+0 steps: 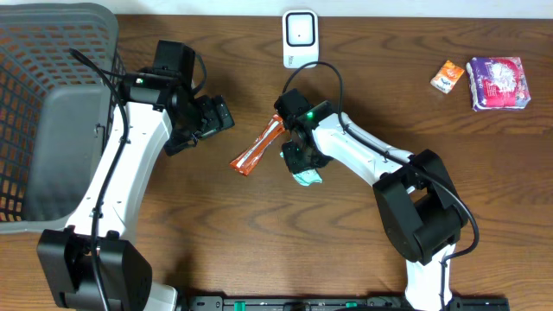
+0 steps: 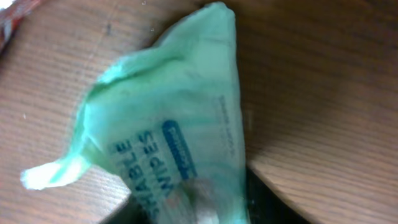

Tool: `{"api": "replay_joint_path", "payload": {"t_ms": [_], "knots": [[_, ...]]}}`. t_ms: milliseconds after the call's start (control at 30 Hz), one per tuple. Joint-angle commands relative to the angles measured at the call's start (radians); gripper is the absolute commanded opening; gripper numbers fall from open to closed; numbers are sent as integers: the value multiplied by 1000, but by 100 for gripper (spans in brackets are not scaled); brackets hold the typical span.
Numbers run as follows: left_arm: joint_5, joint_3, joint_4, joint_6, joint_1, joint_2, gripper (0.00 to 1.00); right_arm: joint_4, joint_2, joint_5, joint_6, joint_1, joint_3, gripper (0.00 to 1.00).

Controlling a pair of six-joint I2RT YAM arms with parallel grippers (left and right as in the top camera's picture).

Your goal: Scan the item barcode

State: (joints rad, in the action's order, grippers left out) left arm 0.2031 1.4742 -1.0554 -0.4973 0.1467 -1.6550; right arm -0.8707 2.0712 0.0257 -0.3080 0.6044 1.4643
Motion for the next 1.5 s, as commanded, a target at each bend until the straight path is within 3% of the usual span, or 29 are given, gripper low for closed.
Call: {"api": "replay_joint_path", "payload": {"t_ms": [0,67,267,533,767,867,967,1067,1267,1367,1467], "knots": [[-10,11,-6,6,-2,-6,98,-12,10,16,-2,-5,1,13],[-10,11,-6,6,-2,-6,98,-37,10,38,-2,-14,21,1],[-11,11,-6,6,-2,-6,98,-153,10,277,6,-104,150,1],[-10,11,-6,6,-2,-6,98,-254,10,1002,61,-348,228,1],[-10,11,-6,6,-2,-6,98,-518,10,1314,76,-476,227,1],[-11,11,-6,6,-2,-6,98,-636,10,1442,204,-500,227,1],[-11,11,-6,6,-2,-6,98,-740,10,1446,317,-503,227,1],[-11,11,-6,6,-2,-6,98,-732,10,1421,336,-502,227,1],[-11,11,-6,6,-2,-6,98,-495,10,1373,298,-477,227,1],[-10,11,-6,6,-2,-6,98,-234,10,1193,28,-442,229,1],[-11,11,-6,6,-2,-6,98,-16,10,815,-239,-406,243,1]]}}
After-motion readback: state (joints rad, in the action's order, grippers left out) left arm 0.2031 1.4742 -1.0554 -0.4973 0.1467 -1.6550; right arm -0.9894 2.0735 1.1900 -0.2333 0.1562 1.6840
